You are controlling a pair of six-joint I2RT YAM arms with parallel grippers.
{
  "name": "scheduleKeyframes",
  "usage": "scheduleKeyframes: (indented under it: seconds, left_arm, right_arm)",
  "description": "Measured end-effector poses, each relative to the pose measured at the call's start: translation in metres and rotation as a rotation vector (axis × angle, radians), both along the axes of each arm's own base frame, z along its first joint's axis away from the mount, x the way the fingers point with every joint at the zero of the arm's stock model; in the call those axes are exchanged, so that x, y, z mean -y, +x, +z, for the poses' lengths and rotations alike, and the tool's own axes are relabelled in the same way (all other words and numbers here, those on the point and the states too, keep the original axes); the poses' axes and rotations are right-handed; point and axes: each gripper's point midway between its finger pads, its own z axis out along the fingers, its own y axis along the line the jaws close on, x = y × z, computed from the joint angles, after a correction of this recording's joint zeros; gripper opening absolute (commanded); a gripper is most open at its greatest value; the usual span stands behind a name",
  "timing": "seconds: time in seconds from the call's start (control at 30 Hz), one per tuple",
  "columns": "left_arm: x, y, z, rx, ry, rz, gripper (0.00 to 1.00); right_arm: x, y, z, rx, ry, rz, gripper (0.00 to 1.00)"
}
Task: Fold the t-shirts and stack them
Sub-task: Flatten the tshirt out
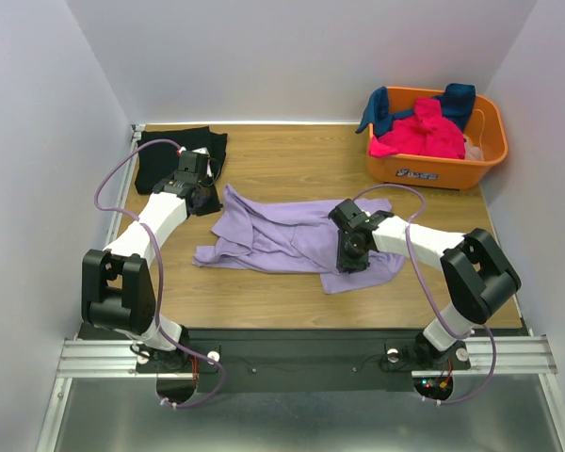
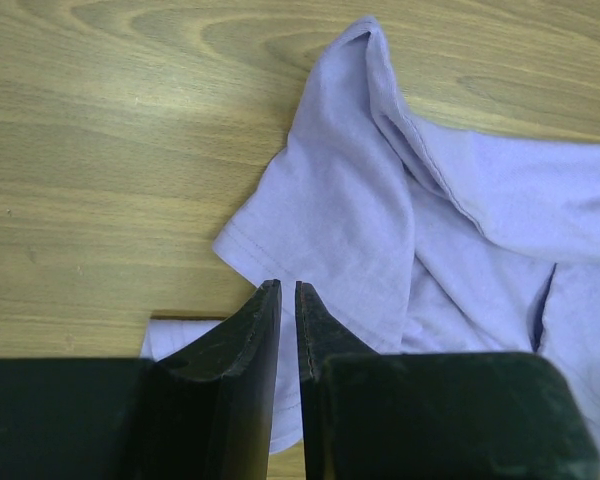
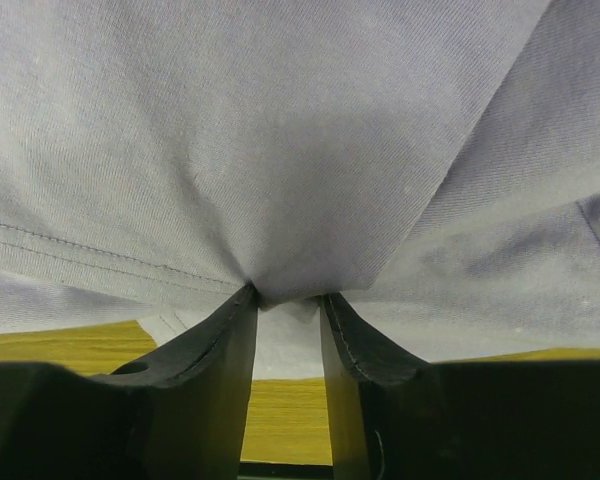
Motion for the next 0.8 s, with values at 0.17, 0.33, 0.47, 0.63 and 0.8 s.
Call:
scheduleKeyframes:
  seconds: [0.17,0.33,0.47,0.63,0.8]
  left_arm:
    - [0.000,0.000,0.000,0.000,-0.001,0.000,0.24]
    - [-0.001,-0.001,-0.003,-0.002,0.000,0.001,0.24]
    - [-0.002,-0.004,-0.007,-0.015,0.000,0.001,0.24]
    - [-0.004,-0.006,-0.010,-0.022,0.002,0.005,0.24]
    - [-0.011,-0.004,-0.009,-0.020,0.005,0.023,0.24]
  right_arm:
    - [0.000,0.000,0.000,0.001,0.000,0.000,0.30]
    - [0.000,0.001,0.004,0.012,0.007,0.002,0.01]
    - [0.000,0.001,0.004,0.014,0.005,0.003,0.00]
    - [0.001,0.004,0.014,0.030,0.000,-0.006,0.00]
    - [0.001,0.025,0.061,0.141,0.001,-0.029,0.00]
